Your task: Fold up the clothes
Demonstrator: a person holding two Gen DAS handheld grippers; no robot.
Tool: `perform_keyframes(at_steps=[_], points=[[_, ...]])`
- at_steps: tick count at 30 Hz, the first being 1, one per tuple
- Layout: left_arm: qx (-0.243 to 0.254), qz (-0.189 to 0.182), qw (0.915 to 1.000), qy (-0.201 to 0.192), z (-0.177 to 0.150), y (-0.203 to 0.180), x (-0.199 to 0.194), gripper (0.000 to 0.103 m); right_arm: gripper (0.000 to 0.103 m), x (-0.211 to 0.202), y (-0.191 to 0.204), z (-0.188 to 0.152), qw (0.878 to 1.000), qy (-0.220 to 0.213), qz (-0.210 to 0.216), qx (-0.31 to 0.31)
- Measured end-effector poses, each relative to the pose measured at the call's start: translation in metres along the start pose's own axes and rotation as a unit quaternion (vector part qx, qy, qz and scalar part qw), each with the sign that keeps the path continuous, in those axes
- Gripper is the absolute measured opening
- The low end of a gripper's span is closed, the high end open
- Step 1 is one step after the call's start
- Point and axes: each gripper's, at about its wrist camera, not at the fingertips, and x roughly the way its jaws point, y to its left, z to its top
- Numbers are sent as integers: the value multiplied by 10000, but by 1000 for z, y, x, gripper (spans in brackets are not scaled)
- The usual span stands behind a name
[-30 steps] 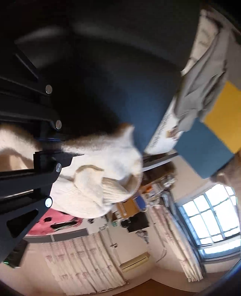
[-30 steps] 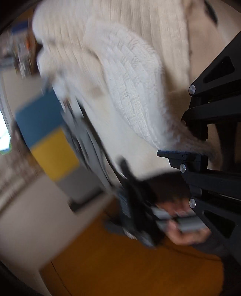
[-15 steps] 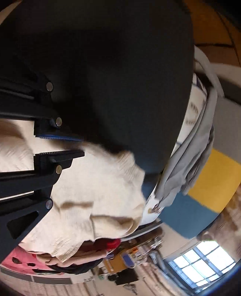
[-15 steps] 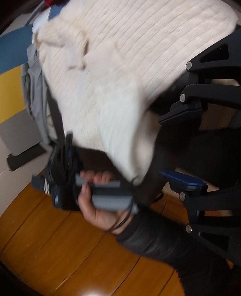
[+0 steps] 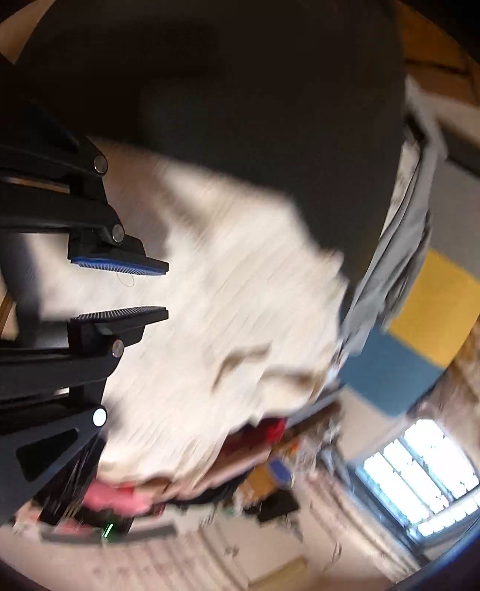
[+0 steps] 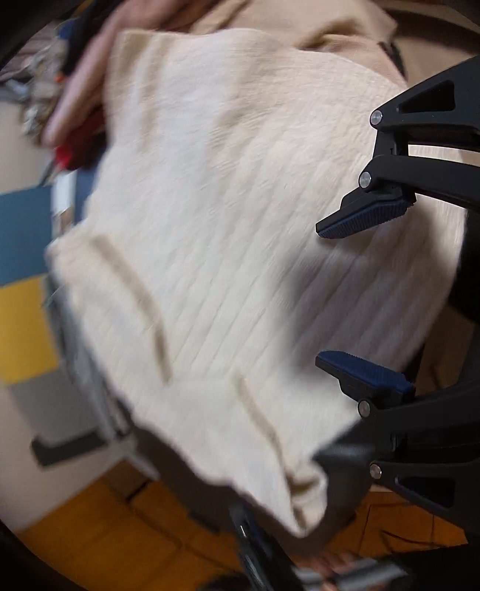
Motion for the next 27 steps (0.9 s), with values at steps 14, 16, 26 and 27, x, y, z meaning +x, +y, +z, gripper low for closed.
perform_keyframes(at_steps=[14,16,26,27], points=[[1055,1387,9846,116,-49,-20,8,19,103,38,54,-19,9928,-293,-543,-1026],[907,1373,9863,60,-48,-13,7,19,103,31,45,-22,9932,-229,-486,-1033],[135,2175,9748,-482,32,72,8,20,103,38,97,-11,9901,469,506,-1220],[-109,2246,9728,-556,44,85,0,18,103,40,106,-9,9891,481,639,-1234]])
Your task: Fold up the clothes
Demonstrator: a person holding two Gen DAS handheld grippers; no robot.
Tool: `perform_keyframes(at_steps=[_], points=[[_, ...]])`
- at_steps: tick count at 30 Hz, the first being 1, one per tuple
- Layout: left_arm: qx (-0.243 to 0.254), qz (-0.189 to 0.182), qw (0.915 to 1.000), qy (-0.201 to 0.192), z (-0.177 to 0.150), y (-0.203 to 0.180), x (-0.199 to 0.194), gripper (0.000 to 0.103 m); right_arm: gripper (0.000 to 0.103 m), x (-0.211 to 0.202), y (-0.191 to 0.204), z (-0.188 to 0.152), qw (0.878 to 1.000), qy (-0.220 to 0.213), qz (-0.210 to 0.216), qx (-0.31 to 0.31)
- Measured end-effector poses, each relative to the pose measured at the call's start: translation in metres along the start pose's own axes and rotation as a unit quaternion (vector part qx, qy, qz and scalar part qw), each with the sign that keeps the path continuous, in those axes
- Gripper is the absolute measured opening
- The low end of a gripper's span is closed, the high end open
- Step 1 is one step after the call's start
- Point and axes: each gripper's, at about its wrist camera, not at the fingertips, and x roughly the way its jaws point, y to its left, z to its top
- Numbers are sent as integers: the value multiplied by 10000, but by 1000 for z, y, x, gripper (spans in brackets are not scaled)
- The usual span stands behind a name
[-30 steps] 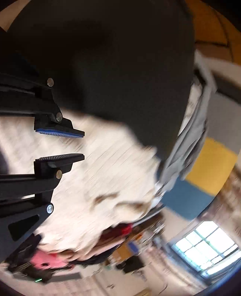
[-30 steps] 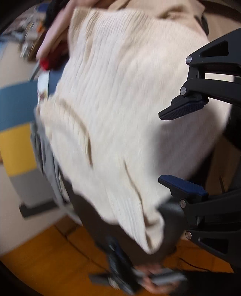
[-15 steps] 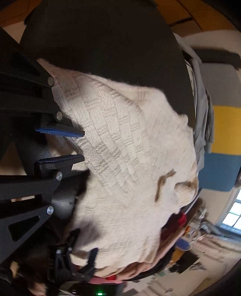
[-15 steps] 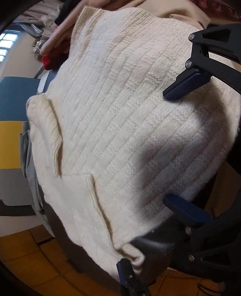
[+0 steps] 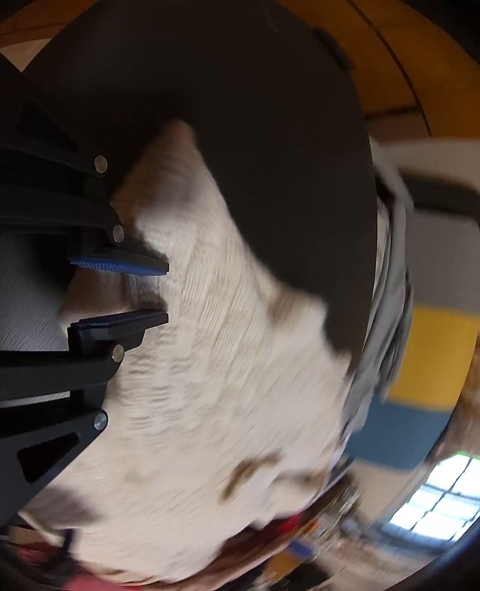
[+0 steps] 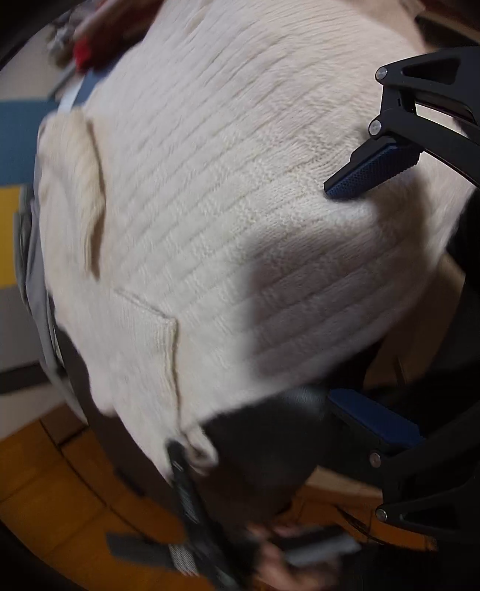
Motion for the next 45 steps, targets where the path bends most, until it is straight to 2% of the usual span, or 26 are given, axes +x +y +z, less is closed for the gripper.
perform_keyframes(at_steps=[2,4,6,8,10,12,14,16,18,20,22,24,25,27,30,33,35,38,41,43,45], points=[[-566,306,9975,-299,20,27,-12,17,103,4,14,8,9994,6,349,-36],[-1146,583,9896,-644,28,51,-35,14,103,3,17,14,9954,50,956,50],[-1301,277,9874,-860,23,53,-56,15,103,1,20,20,9882,77,1521,137],[-1194,-170,9881,-951,12,41,-69,17,102,-12,8,23,9900,-202,1381,216],[-688,-607,9929,-756,-3,5,-63,17,102,-29,-20,33,9950,-564,789,224],[-190,-984,9936,-525,-17,-32,-52,18,102,-45,-48,43,9954,-909,191,238],[276,-1208,9921,-207,-29,-73,-31,18,102,-53,-80,51,9935,-986,-422,369],[496,-1391,9890,78,-42,-100,-15,18,102,-46,-114,53,9915,-845,-773,616],[666,-1387,9876,324,-54,-121,0,18,102,-35,-148,55,9892,-657,-980,874],[804,-1273,9876,447,-64,-129,9,18,102,-22,-160,52,9893,-476,-799,1125],[924,-1221,9872,441,-70,-125,8,16,103,-21,-147,45,9912,-568,-682,986],[927,-1090,9884,517,-67,-109,6,10,103,-18,-131,38,9932,-496,-344,997],[883,-981,9898,534,-62,-99,5,10,103,-14,-118,33,9942,-475,-339,903],[826,-670,9930,517,-51,-76,3,10,103,-7,-93,23,9960,-428,-316,711],[824,106,9958,389,-37,-36,3,10,103,-3,-52,15,9988,-243,244,337],[450,579,9967,337,-26,1,-3,12,103,2,-21,12,9963,-45,850,-88],[93,502,9986,153,-22,17,-20,10,102,3,-8,13,9933,34,1119,-294],[93,104,9996,-257,-36,10,-51,17,94,-14,-23,27,9944,-357,985,-140],[266,-440,9981,-334,-57,-16,-60,17,87,-30,-77,61,9909,-977,734,568],[494,-694,9955,-403,-63,-39,-57,17,63,-25,-103,83,9857,-1127,659,1061],[696,-871,9929,-404,-67,-57,-48,17,57,-17,-130,99,9769,-1232,783,1561]])
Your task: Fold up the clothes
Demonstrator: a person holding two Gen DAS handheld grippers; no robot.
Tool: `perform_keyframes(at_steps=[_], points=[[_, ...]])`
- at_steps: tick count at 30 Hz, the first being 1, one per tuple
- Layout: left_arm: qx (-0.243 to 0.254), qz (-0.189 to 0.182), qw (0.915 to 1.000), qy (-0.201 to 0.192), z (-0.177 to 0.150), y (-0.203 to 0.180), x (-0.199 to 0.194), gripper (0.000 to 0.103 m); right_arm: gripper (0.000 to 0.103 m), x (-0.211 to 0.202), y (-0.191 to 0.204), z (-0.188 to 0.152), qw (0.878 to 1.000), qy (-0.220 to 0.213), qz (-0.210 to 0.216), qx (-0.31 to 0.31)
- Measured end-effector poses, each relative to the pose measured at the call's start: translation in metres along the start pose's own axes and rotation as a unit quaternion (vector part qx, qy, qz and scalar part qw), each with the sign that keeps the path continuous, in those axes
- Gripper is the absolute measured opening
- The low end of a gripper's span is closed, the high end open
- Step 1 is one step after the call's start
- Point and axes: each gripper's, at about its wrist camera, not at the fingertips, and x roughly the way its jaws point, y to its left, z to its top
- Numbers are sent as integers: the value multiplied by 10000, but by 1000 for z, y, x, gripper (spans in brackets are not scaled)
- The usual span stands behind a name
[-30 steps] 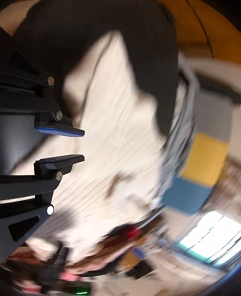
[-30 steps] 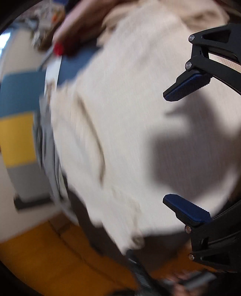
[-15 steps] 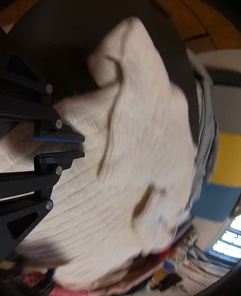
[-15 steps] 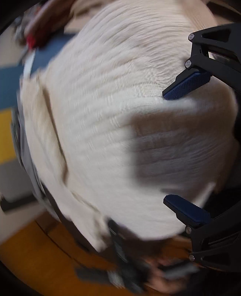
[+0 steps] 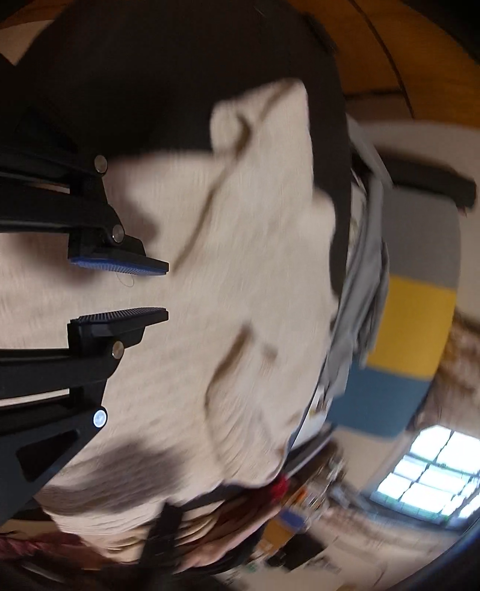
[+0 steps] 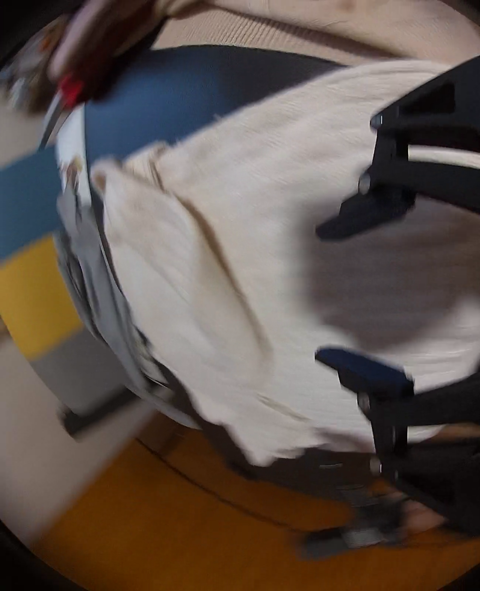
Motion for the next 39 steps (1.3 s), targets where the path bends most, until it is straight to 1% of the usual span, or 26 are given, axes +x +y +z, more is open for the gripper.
perform_keyframes(at_steps=[2,4,9,10,11,12,13,15,17,19,20,21,22,23,24,26,29,30,31,32,33,34,35,36,37,39], points=[[48,-52,9999,136,-3,-4,11,18,57,11,-19,21,9985,-86,144,519],[39,-74,9996,276,-9,-4,23,18,57,21,-36,39,9938,-152,293,1060],[37,-180,9998,54,-22,0,18,18,57,39,-63,61,9739,-463,717,2103],[10,-206,9998,38,-22,2,17,18,52,43,-64,65,9726,-506,676,2168],[-17,-232,9997,21,-23,4,17,18,45,50,-60,67,9754,-472,561,2077],[-29,-246,9997,4,-24,5,18,18,22,57,-56,68,9784,-427,437,1976],[-26,-251,9997,-14,-24,5,20,18,12,62,-53,69,9831,-300,247,1791],[-10,-258,9997,-47,-24,4,22,18,9,56,-47,69,9893,-329,-3,1419],[32,-279,9996,-36,-16,3,30,19,7,34,-40,73,9946,-457,-517,769],[59,-334,9994,-11,-17,4,27,19,7,6,-35,80,9925,-656,-1018,129],[56,-370,9993,6,-19,6,24,19,7,-7,-33,84,9886,-754,-1289,-199],[48,-402,9992,19,-22,8,19,19,7,-20,-32,93,9791,-847,-1749,-593],[39,-434,9990,38,-23,9,17,19,7,-34,-31,102,9659,-936,-2203,-984],[30,-466,9989,60,-22,11,17,18,7,-47,-29,110,9490,-1021,-2648,-1372],[29,-485,9988,77,-20,12,18,18,7,-59,-29,120,9284,-1088,-3094,-1748],[47,-488,9988,96,-19,13,19,18,7,-56,-37,156,8749,-955,-4131,-2339],[102,-478,9987,133,-15,13,20,19,17,-60,-62,190,8340,-784,-4962,-2284],[101,-491,9986,161,-13,13,21,19,27,-67,-67,195,8369,-812,-5002,-2068],[49,-516,9984,205,-11,15,20,18,45,-76,-67,196,8481,-952,-4888,-1808],[-54,-569,9980,263,-9,17,19,18,53,-76,-58,193,8615,-1162,-4616,-1767],[-212,-657,9971,314,-6,22,18,18,64,-76,-48,190,8745,-1364,-4321,-1733],[-434,-771,9955,326,-2,28,15,19,71,-72,-35,178,8918,-1499,-3877,-1786],[-755,-929,9924,296,1,39,10,19,74,-66,-27,165,9064,-1449,-3514,-1842],[-1132,-1112,9870,253,3,53,6,20,76,-60,-18,150,9198,-1392,-3143,-1894],[-1506,-1293,9799,210,6,67,1,24,76,-52,-10,130,9332,-1285,-2750,-1925],[-2178,-1415,9656,113,7,96,-6,26,76,-25,5,96,9492,-1012,-2207,-2001]])
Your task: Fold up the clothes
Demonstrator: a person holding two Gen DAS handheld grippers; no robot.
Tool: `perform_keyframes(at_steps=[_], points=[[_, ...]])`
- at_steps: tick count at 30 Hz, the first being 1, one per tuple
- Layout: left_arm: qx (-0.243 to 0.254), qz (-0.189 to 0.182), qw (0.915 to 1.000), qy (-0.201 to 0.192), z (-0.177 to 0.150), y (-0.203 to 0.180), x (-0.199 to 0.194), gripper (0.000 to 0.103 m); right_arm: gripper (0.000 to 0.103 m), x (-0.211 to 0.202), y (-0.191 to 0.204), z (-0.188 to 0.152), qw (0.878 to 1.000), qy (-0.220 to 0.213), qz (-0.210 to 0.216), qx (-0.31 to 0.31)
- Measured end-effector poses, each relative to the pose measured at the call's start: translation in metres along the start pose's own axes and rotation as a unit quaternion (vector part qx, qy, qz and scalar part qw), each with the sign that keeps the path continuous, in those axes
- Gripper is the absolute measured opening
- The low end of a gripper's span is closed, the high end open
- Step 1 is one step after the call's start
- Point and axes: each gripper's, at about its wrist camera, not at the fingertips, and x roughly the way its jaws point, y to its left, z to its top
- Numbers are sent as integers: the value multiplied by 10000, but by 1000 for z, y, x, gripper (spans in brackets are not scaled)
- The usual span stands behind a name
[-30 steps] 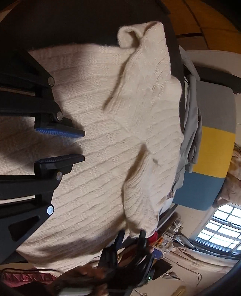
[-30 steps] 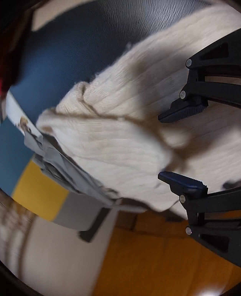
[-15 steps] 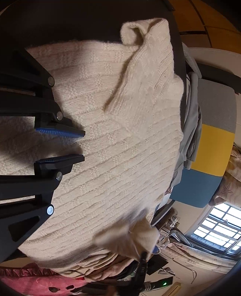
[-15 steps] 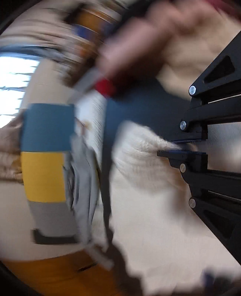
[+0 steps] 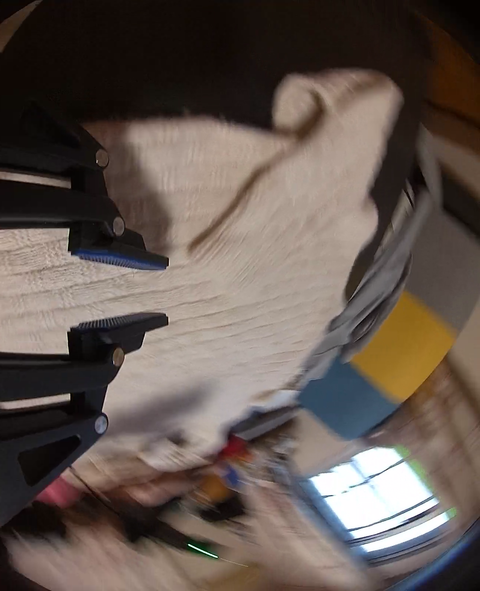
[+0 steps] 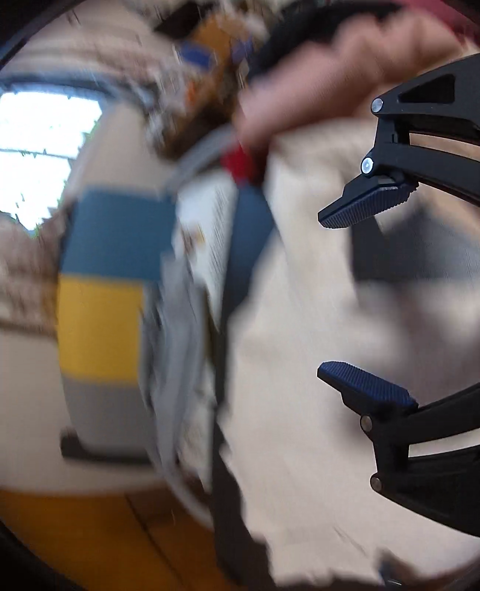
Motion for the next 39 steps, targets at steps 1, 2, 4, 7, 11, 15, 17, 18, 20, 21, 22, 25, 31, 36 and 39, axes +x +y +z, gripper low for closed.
perform_keyframes(at_steps=[1,2,4,7,11,15,17,18,20,21,22,25,31,36,39], points=[[-321,-49,9994,-88,6,12,-7,29,76,7,19,-15,9997,104,183,-76],[-531,-11,9985,-161,12,23,-14,30,76,14,37,-30,9990,208,366,-152],[-675,162,9972,-281,23,37,-26,32,76,30,70,-57,9970,422,573,-310],[-863,330,9948,-432,40,52,-38,37,78,46,92,-81,9971,392,317,-571],[-824,278,9956,-361,63,51,-29,42,101,56,80,-84,9982,485,265,-211],[-1015,546,9928,-313,82,56,-6,42,103,56,68,-83,9972,549,491,96],[-1095,760,9907,-260,93,61,3,42,103,52,69,-85,9976,537,444,41],[-1163,850,9892,-276,97,64,6,42,103,52,69,-85,9976,531,448,42],[-1282,985,9866,-238,103,73,15,41,103,55,67,-84,9973,524,505,77],[-1323,997,9860,-198,104,76,19,38,103,57,67,-85,9974,515,504,73],[-1295,947,9868,-205,106,76,22,26,103,59,68,-86,9974,507,503,69],[-1082,834,9900,-347,111,68,20,6,103,64,67,-83,9975,495,504,60],[-1199,-297,9866,-1062,130,57,-58,5,103,64,66,-84,9975,486,506,61],[-1105,-194,9853,-1288,127,84,-141,5,103,65,69,-83,9975,481,506,64],[-1234,1039,9790,-1244,127,117,-172,8,103,65,69,-83,9976,480,504,66]])
